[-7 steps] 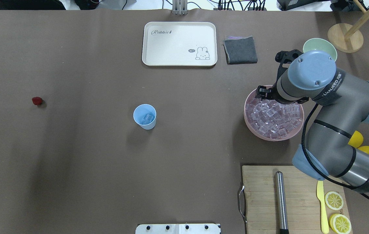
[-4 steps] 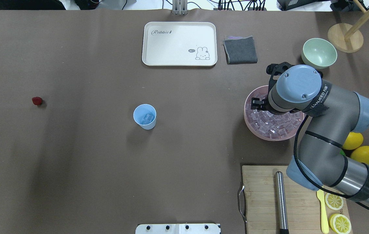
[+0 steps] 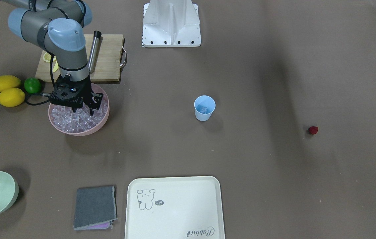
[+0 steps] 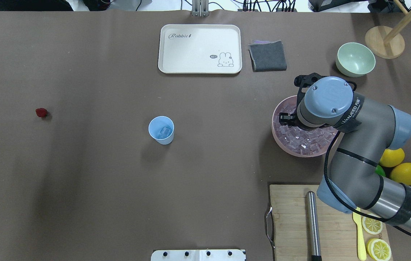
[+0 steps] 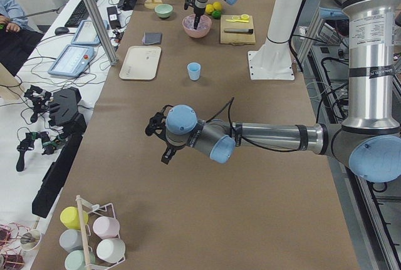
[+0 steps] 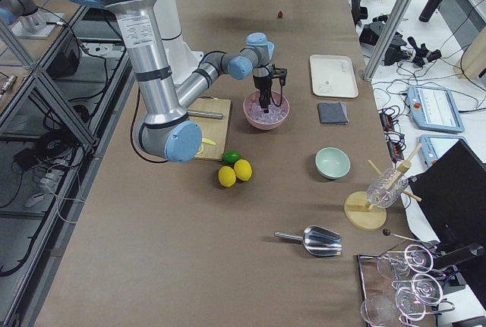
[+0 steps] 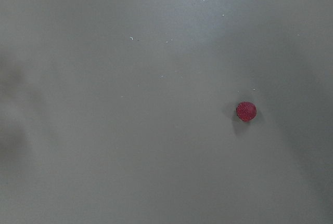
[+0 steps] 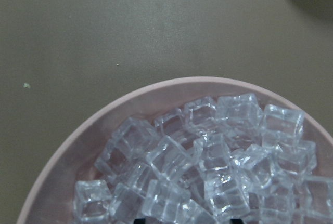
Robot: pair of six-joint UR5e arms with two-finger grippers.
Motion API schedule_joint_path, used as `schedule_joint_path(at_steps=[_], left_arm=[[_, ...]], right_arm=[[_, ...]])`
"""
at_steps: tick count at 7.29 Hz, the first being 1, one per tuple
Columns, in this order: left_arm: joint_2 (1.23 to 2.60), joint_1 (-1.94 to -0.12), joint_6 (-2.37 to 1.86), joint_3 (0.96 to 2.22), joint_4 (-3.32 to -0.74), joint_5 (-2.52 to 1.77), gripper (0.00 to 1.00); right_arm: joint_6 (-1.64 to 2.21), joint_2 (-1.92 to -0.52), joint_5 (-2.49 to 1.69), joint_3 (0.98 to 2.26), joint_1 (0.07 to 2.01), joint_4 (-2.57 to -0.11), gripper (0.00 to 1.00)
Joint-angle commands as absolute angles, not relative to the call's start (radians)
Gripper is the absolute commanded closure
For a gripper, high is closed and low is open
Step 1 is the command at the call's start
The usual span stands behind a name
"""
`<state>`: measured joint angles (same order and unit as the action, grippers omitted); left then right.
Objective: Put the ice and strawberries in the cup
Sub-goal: 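Grasp a third ice cube from the pink bowl with the right gripper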
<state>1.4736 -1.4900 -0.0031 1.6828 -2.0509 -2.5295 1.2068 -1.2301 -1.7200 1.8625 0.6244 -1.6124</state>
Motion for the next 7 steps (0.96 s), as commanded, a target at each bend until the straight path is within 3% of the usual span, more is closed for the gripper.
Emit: schedule_joint_path(at_steps=[1,3,5,7], left_arm=[[1.474,-1.490,-0.003,1.683,-2.051,-2.530,0.01],[1.474,-1.491,-0.003,1.683,-2.051,-2.530,0.01],[1.474,-1.491,-0.003,1.683,-2.051,-2.530,0.01],[1.474,-1.491,-0.003,1.683,-2.051,-2.530,0.01]], right_arm=[[1.178,-1.230,-1.720,1.856,0.624,-1.612,0.48],[1.177,-1.232,-1.720,1.858,0.621,-1.612,0.55],[1.151,-1.230,-1.729,1.864,0.624,-1.614,1.00],[1.149,-1.226,-1.730,1.885,0.633,-1.621,1.00]])
